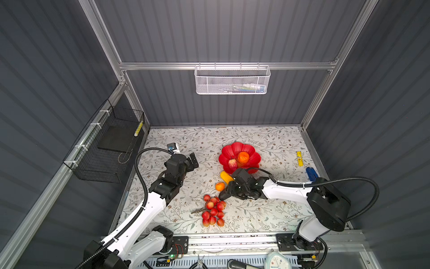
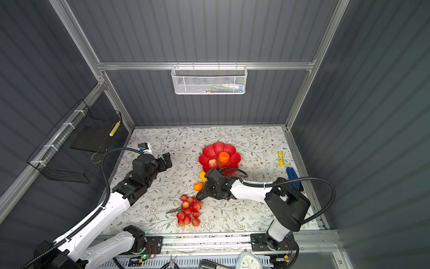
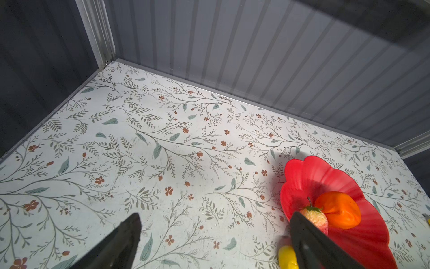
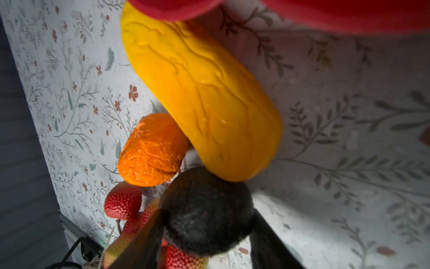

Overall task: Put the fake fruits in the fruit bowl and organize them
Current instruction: 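Grasp the dark avocado with the right gripper and lift it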

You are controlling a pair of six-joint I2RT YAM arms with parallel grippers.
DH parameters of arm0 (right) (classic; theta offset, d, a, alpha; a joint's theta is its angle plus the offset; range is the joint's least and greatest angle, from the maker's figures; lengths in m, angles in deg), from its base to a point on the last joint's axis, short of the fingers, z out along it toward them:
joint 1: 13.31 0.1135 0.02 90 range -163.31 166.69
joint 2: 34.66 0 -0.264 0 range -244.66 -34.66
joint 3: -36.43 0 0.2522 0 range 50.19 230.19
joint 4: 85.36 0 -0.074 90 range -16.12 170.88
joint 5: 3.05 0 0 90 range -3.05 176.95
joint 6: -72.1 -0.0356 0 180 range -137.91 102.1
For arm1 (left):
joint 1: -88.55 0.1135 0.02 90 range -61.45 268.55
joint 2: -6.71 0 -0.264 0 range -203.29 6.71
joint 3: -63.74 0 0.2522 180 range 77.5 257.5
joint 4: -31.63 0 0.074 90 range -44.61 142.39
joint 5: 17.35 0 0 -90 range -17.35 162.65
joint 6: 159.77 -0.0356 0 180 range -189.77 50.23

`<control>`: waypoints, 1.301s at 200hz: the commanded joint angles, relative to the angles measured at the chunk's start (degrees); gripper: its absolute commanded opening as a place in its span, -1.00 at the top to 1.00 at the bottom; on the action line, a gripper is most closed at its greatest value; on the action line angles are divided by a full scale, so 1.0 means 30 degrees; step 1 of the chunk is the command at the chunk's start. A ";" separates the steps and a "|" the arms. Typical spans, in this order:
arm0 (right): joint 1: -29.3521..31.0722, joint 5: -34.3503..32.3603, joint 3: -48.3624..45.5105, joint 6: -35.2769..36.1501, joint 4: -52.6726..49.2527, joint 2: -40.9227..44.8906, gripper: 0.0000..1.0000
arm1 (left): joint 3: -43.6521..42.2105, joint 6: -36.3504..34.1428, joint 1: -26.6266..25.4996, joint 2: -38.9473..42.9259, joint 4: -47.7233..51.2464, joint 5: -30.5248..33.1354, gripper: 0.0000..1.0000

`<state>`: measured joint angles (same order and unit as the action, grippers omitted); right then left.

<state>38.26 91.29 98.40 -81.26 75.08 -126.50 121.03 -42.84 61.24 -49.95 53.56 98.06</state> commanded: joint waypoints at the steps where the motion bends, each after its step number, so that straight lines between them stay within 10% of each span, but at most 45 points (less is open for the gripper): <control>1: 0.0124 -0.0758 -0.0653 -0.0025 -0.0381 0.0828 0.09 | -0.0213 -0.0325 0.0109 0.0315 0.0209 0.0428 -0.99; 50: 0.0151 -0.2865 -0.0955 0.1747 -0.3296 0.4495 0.29 | -0.0284 0.0103 0.0109 -0.0296 -0.0081 0.0014 -0.99; 110: 0.0369 -0.1862 -0.0090 0.1038 -0.3802 0.4224 -0.45 | -0.0089 0.0565 0.0109 -0.1009 -0.0131 -0.0439 -0.99; 166: 0.0622 -0.1946 0.1382 -0.1032 -0.2809 0.1145 -0.69 | -0.0445 0.0308 0.0109 0.0166 0.0725 0.0163 -1.00; 260: 0.0941 -0.2795 0.2911 -0.3354 -0.3011 -0.1471 -0.47 | -0.1058 -0.0187 0.0109 0.1439 0.1025 0.0770 -0.99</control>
<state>40.45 84.38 105.50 -88.56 67.45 -129.16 119.00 -42.22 61.24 -47.13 55.72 98.73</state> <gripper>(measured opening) 0.752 0.997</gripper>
